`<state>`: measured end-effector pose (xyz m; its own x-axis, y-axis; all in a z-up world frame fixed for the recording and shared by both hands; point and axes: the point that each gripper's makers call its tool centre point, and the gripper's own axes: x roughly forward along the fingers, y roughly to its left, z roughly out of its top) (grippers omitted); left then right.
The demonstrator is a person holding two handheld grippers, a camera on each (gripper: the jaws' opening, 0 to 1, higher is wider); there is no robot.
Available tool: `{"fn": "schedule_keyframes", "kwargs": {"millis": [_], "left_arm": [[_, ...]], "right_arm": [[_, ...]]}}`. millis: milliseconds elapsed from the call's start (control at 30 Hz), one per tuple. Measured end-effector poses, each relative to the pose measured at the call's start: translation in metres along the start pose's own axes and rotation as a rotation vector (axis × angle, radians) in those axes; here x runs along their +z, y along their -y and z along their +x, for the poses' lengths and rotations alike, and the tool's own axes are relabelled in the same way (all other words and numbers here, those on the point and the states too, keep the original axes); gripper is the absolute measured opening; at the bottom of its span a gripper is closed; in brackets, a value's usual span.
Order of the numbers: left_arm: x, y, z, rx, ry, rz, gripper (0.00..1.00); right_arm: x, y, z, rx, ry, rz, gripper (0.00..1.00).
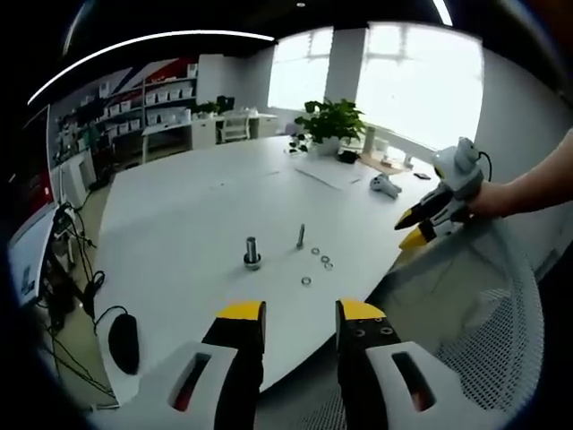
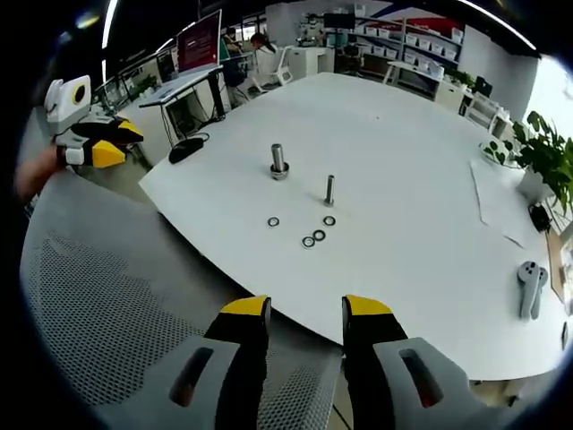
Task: Place the washer onto the threaded stud by aligning its center hole with the stud, sliding it down to the base, and recovering from edge contact or off-axis alignment until the washer reaches the visible bottom stop.
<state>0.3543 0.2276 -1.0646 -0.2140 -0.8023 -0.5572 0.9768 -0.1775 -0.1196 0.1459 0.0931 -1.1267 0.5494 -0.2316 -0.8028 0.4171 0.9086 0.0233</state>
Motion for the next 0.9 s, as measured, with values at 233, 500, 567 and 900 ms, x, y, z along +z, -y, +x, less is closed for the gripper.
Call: {"fn": "schedule_keyframes", "kwargs": {"millis": [233,500,567,900], "left_arm": [[0.001,-0.002,0.0,0.017,0.001,-0.012,0.31],[-0.002,-0.001,0.001,0.008,-0.019,-0.027,0.31],[-0.003,-0.003,0.001,0.016,-0.016,-0.013,0.31],[-0.003,-0.006,-0.001,0.034,-0.019,-0.014,0.33]], "right_arm": [[0.004,-0.003,0.0,0.017,0.012,0.003,0.35],[-0.001,-0.002,0.002,0.019,0.006,-0.005,0.35],[0.0,-0.003,0.002,0.018,0.011,-0.005,0.35],[0.005,0.007,0.0,-0.017,0.039,0.024,0.36]]}}
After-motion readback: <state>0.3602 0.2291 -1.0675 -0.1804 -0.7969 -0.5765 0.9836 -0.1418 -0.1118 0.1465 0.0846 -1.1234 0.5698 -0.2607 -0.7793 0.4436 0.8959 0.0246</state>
